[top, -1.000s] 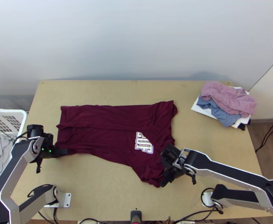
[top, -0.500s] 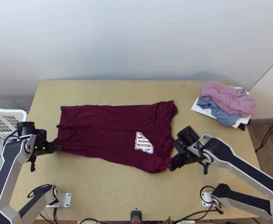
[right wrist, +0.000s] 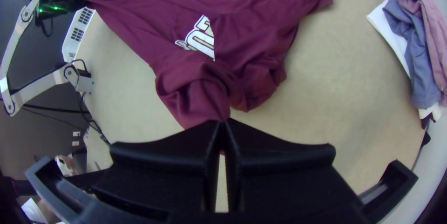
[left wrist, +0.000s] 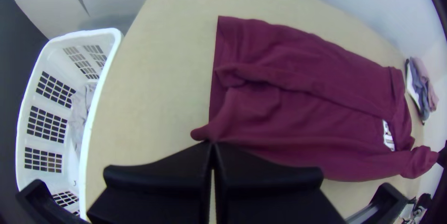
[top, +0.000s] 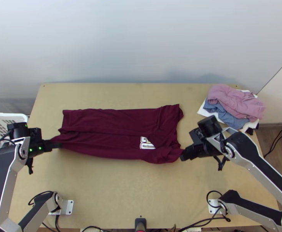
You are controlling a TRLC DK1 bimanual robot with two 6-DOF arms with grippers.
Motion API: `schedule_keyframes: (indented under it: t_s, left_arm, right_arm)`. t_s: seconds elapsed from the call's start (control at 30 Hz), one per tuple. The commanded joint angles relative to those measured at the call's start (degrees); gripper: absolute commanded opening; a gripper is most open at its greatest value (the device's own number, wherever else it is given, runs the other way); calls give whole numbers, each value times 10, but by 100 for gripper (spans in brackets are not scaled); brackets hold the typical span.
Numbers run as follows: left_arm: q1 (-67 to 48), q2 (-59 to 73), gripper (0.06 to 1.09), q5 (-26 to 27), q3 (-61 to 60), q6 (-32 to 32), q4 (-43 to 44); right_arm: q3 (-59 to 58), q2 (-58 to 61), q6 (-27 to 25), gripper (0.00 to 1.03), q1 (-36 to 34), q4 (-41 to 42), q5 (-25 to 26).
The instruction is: Fold the t-shirt
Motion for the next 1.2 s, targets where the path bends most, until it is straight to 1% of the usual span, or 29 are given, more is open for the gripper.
schedule_keyframes:
  t_s: [0.0,0.17,0.3,0.53,0.67,0.87,0.97,1.17]
  left_arm:
    - [1,27,10,4,41,-41,45]
    - [-21,63,10,3,66,-76,96]
    - [-30,113,10,3,95,-94,113]
    - [-49,185,10,1,135,-108,147]
    - [-52,231,10,-2,175,-114,152]
    - [-53,293,10,-9,219,-123,181]
    - [-56,326,9,-16,248,-138,182]
    - [-67,388,10,-30,299,-144,194]
  right_arm:
    - [49,39,1,3,-32,18,-2]
    - [109,99,-1,3,-62,39,-2]
    - [152,148,-2,3,-75,53,-1]
    - [217,235,-9,3,-111,65,-1]
    - [262,282,-9,3,-134,74,-2]
    - [325,354,-9,3,-144,75,-2]
    - [365,391,-8,3,-152,79,-2]
    - [452,471,-3,3,-170,81,-2]
